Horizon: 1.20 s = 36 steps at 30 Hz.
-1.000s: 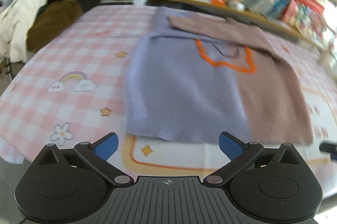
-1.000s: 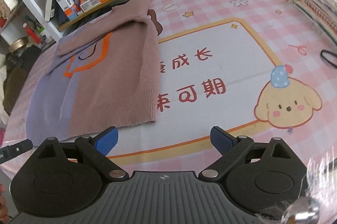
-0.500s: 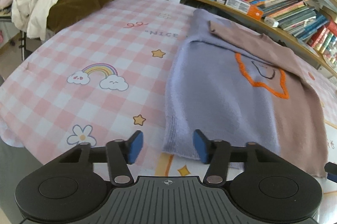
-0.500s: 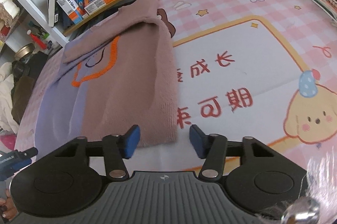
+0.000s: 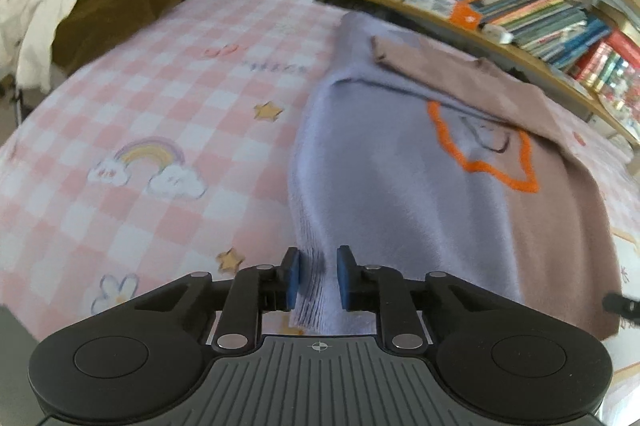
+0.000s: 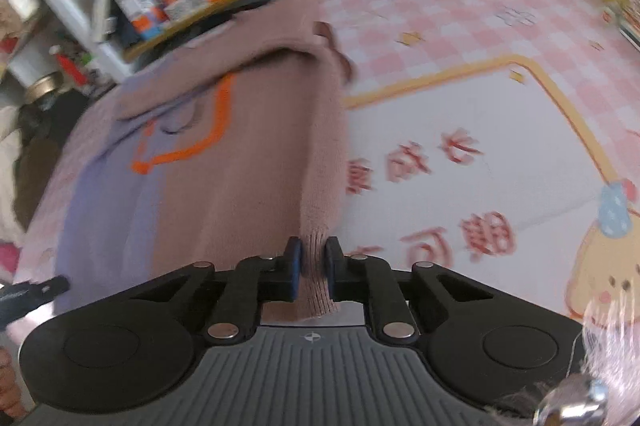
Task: Fold clothes
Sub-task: 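Lift the hem with both tools and fold it up toward the collar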
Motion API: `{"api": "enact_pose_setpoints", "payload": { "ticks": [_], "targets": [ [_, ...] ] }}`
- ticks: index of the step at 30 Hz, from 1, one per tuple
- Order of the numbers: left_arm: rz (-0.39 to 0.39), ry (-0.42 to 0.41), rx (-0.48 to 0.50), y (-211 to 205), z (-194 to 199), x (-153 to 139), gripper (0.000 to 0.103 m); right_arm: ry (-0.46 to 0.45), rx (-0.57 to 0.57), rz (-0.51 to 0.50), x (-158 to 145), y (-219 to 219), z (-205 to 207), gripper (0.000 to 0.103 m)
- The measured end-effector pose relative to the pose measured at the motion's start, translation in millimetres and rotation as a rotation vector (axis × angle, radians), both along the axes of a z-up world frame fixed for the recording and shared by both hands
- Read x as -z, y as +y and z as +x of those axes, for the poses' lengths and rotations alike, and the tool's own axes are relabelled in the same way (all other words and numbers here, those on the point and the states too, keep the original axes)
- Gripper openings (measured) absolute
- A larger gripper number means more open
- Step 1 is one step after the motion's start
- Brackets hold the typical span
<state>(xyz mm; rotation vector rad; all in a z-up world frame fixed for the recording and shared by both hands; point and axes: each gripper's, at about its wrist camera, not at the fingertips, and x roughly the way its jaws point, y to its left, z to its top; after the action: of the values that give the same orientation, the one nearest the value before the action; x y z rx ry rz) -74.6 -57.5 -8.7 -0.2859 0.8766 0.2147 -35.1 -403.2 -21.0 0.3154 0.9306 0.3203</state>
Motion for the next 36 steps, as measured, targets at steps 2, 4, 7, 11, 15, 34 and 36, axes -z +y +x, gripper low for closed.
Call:
{"api": "enact_pose_setpoints", "payload": {
  "ticks": [2,4,7,11,15,34,36],
  "targets": [
    [0.007,0.005,0.015,-2,5,0,0.019,-0.050,-0.050,0.012,-8,9,-1,0.012],
    [0.003,0.022,0.009,0,8,3,0.019,-0.044,-0.059,0.005,-8,14,3,0.013],
    [-0.014,0.038,-0.019,9,8,6,0.021,-0.006,-0.010,-0.010,-2,10,9,0.029],
    [-0.039,0.048,-0.025,15,9,9,0.023,0.031,0.043,0.020,5,-1,17,0.035],
    [-0.045,0.045,-0.018,16,9,10,0.023,0.066,0.064,0.045,11,-5,22,0.034],
    [-0.127,-0.013,-0.010,22,-16,3,0.005,0.098,0.027,0.110,7,-17,-15,0.006],
    [-0.141,-0.019,-0.013,23,-24,1,0.005,0.095,0.023,0.112,5,-20,-23,0.006]
  ]
}}
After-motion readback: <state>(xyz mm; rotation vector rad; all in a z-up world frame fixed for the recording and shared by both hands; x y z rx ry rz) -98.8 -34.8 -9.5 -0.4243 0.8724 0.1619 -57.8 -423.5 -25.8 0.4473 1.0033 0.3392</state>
